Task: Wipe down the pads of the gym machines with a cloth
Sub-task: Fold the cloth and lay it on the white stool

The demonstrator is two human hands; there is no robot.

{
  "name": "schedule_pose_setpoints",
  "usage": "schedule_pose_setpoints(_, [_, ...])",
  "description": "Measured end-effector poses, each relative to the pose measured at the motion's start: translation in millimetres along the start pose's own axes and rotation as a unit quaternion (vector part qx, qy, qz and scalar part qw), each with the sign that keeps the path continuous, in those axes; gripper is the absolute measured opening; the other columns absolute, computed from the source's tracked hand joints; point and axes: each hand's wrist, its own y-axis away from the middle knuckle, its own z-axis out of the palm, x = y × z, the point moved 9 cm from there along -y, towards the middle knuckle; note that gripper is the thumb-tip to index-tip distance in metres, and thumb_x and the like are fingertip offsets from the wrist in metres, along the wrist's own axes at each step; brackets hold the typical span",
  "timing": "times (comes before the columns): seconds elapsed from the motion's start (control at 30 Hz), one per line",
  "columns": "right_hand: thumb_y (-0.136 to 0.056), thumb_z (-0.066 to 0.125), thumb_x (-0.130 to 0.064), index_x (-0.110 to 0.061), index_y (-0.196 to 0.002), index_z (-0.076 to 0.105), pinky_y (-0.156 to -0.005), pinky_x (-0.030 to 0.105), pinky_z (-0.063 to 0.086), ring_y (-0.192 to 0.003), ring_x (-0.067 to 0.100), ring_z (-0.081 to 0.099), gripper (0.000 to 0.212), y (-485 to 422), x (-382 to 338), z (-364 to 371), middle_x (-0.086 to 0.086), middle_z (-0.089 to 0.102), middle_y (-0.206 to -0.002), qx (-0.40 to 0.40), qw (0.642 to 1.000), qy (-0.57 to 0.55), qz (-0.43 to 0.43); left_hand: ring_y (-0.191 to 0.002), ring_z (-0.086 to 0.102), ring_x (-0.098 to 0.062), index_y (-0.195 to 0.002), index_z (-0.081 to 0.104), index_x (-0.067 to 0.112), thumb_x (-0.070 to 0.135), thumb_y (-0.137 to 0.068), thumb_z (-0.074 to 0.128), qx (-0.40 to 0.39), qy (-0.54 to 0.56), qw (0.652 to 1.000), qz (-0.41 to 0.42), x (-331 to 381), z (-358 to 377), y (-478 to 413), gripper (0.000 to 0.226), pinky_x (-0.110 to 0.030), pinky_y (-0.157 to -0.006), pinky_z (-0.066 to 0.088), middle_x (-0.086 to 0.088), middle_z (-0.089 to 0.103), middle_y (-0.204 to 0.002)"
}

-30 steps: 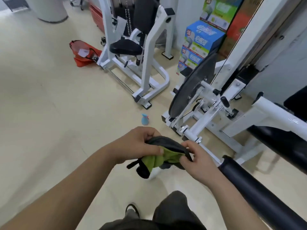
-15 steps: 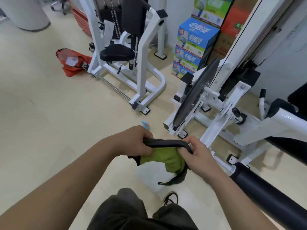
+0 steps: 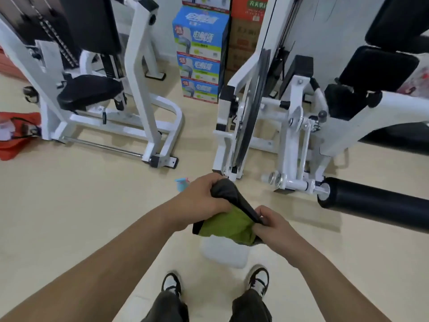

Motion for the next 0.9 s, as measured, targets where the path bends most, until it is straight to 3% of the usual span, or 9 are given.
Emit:
schedule_pose_setpoints(0.13, [-0.064,0.059,-0.022,-0.008,-0.102,0.060,-0.075,0.042,0.047,-0.075,0.021,0.057,0.041,-12,53,34,0.006,0.060,-0.085,-0.020,0.998,-0.030,0.059,-0.084,0.068,-0.015,-0.109,0.058,0.029,0.023,-0.082,0.072,0.021,-0.185,0.982,0.043,-19,-2,-25,0.032,-0.032,-0.070,0.060,0.003,0.069,-0.095])
schedule_pose_setpoints(0.23, [-0.075,0.061,-0.017,-0.004,-0.102,0.064,-0.068,0.036,0.050,-0.067,0.021,0.062,0.031,-41,95,60,0.006,0.066,-0.081,-0.057,0.986,-0.129,0.088,-0.080,0.064,-0.016,-0.115,0.054,0.029,0.032,-0.081,0.072,0.076,-0.305,0.947,0.069,-56,-4,-68,0.039,-0.036,-0.068,0.059,0.006,0.067,-0.091])
schedule_pose_setpoints(0.3, [-0.091,0.059,-0.014,-0.005,-0.111,0.065,-0.072,0.041,0.057,-0.081,0.027,0.072,0.023,-70,131,74,0.010,0.075,-0.096,-0.072,0.973,-0.197,0.098,-0.085,0.065,-0.020,-0.120,0.056,0.027,0.032,-0.084,0.070,0.086,-0.351,0.930,0.066,-95,3,-105,0.039,-0.036,-0.070,0.058,0.003,0.069,-0.098])
schedule_pose_setpoints(0.37, [-0.098,0.052,-0.010,-0.004,-0.125,0.064,-0.088,0.048,0.059,-0.105,0.034,0.073,0.030,-102,170,86,0.016,0.075,-0.117,-0.077,0.961,-0.243,0.103,-0.091,0.065,-0.024,-0.123,0.058,0.026,0.026,-0.088,0.066,0.059,-0.366,0.926,0.069,-143,21,-146,0.036,-0.036,-0.074,0.058,0.000,0.069,-0.107])
schedule_pose_setpoints(0.53, [-0.101,0.052,-0.007,-0.011,-0.130,0.065,-0.098,0.049,0.057,-0.110,0.028,0.073,0.032,-190,274,102,0.010,0.077,-0.118,0.002,0.967,-0.238,0.093,-0.106,0.064,-0.025,-0.125,0.064,0.024,0.021,-0.093,0.065,0.092,-0.317,0.937,0.113,-256,51,-235,0.032,-0.039,-0.091,0.055,-0.002,0.069,-0.117])
schedule_pose_setpoints(0.67, [-0.102,0.060,-0.012,-0.009,-0.129,0.061,-0.089,0.044,0.059,-0.105,0.030,0.075,0.028,-268,350,99,0.013,0.078,-0.115,0.083,0.943,-0.311,0.087,-0.120,0.057,-0.026,-0.144,0.048,0.020,0.031,-0.091,0.069,0.164,-0.310,0.935,0.048,-357,48,-290,0.059,-0.036,-0.096,0.049,-0.007,0.054,-0.137])
schedule_pose_setpoints(0.77, [-0.100,0.055,0.001,-0.009,-0.126,0.060,-0.087,0.039,0.058,-0.104,0.027,0.074,0.029,-314,385,100,0.015,0.076,-0.118,0.079,0.941,-0.321,0.071,-0.103,0.065,-0.029,-0.104,0.065,0.014,0.035,-0.096,0.061,0.092,-0.317,0.944,-0.031,-446,74,-310,0.023,-0.030,-0.078,0.050,-0.003,0.066,-0.100])
schedule_pose_setpoints(0.83, [-0.098,0.054,0.005,-0.011,-0.125,0.062,-0.086,0.036,0.055,-0.103,0.023,0.073,0.033,-335,395,100,0.012,0.076,-0.118,0.070,0.955,-0.284,0.043,-0.085,0.069,-0.031,-0.071,0.057,0.014,0.038,-0.097,0.057,0.031,-0.288,0.955,-0.065,-493,102,-315,0.035,-0.031,-0.068,0.054,-0.001,0.058,-0.072])
schedule_pose_setpoints(0.9, [-0.096,0.059,0.004,-0.014,-0.124,0.064,-0.083,0.035,0.055,-0.100,0.022,0.073,0.034,-352,403,92,0.008,0.077,-0.113,0.083,0.972,-0.221,0.018,-0.074,0.067,-0.024,-0.072,0.058,0.015,0.045,-0.098,0.054,-0.023,-0.190,0.976,-0.100,-523,129,-325,0.040,-0.035,-0.066,0.061,-0.002,0.059,-0.074])
